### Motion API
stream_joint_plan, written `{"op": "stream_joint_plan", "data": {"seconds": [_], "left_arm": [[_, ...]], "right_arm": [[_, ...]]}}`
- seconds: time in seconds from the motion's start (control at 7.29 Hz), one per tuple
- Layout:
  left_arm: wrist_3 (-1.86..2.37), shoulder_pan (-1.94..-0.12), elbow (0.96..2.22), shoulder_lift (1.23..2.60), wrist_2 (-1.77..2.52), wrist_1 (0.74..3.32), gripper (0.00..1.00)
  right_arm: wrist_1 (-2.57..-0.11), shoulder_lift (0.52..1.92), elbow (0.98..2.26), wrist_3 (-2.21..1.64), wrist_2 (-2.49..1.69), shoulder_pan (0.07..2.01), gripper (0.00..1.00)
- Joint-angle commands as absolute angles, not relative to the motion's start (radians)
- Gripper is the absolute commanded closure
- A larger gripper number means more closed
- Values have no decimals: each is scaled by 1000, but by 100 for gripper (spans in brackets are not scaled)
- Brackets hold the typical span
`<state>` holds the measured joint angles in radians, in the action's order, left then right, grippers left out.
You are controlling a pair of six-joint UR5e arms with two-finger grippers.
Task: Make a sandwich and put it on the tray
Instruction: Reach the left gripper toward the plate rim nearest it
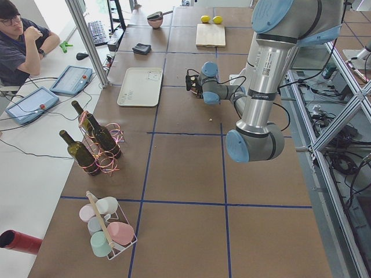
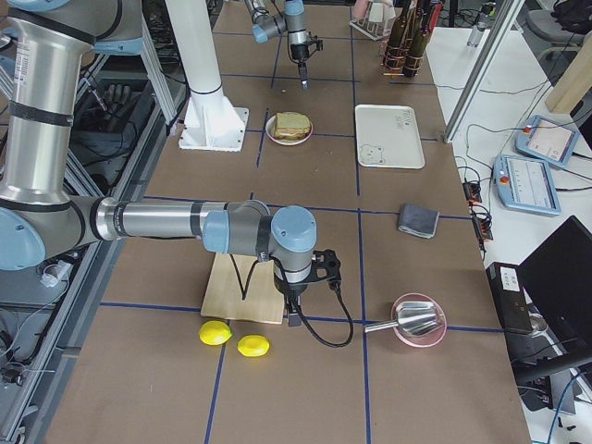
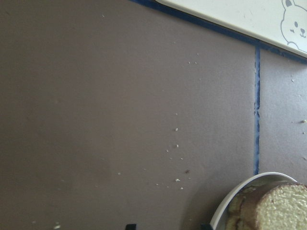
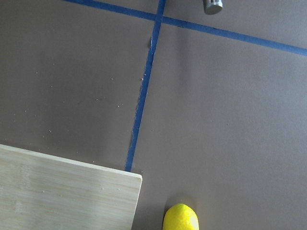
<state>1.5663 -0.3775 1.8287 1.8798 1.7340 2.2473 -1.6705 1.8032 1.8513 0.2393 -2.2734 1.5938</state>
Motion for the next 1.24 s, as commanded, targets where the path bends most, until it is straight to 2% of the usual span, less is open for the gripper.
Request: {"op": "stream_joint_plan", "data": {"seconds": [0.0,0.55,0.82,0.96,1.1], "left_arm": [[1578,-333,1812,1899,1712,2247,49],[1580,-293,1753,1936,1657,2253,55],[1615,-272,1740,1937,1654,2255,77],[1624,-256,1738,1939,1655,2255,79],[1626,-256,1740,1942,1655,2255,85]], "right_arm": [[-1672,1801,1850,239,-2272,1594,0],[-1671,1799,1850,239,-2272,1594,0],[-1671,1799,1844,239,-2272,1594,0],[-1671,1799,1844,241,-2272,1594,0],[-1671,1799,1844,241,-2272,1594,0]]}}
